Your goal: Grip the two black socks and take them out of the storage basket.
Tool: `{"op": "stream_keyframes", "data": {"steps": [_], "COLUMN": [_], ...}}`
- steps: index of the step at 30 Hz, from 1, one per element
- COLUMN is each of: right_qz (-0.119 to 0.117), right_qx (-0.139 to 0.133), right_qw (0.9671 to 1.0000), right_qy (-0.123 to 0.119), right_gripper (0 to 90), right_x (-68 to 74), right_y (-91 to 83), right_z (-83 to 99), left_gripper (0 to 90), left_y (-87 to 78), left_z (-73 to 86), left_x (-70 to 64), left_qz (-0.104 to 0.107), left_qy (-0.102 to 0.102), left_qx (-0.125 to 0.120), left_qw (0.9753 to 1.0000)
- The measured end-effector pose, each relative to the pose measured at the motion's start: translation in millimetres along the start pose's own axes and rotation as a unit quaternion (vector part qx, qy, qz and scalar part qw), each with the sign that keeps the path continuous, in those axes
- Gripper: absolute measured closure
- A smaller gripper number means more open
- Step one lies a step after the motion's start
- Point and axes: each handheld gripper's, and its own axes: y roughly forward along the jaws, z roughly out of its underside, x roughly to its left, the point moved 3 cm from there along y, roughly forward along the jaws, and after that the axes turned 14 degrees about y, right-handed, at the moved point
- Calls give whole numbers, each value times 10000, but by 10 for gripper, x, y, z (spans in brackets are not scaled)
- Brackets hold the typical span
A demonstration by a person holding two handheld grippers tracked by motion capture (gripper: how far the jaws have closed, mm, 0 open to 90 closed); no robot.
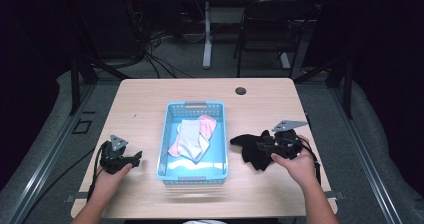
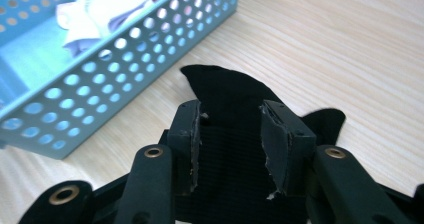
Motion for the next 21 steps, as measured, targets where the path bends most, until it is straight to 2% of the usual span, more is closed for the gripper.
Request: {"op": "stream_keyframes", "data": {"steps": [3,7,11,14,19,21], "right_qz": [-12,-80,7,40,129,70], "right_qx": [-38,-65,77,14,-18,-98], "right_qw": [9999,9998,9996,9994,9995,9998], "right_qy": [-116,-149,-285,-340,-282,-169], "right_gripper": [579,564,553,546,535,535], "right_x": [79,165,235,267,244,225], "right_y": [-17,-14,27,67,142,175], "right_z": [-2,24,92,149,252,291], "left_gripper": [196,196,196,196,196,196], "left_y": [2,-2,-7,-2,-1,2], "left_z": [-1,-2,-2,-1,-6,-10], "left_x": [-3,-6,-1,-4,-12,-11], "left_qz": [-4,4,4,11,8,1], "left_qy": [4,1,10,1,28,4], "left_qx": [-8,-18,-21,-17,-15,-43], "left_qw": [10000,10000,10000,10000,10000,10000]}}
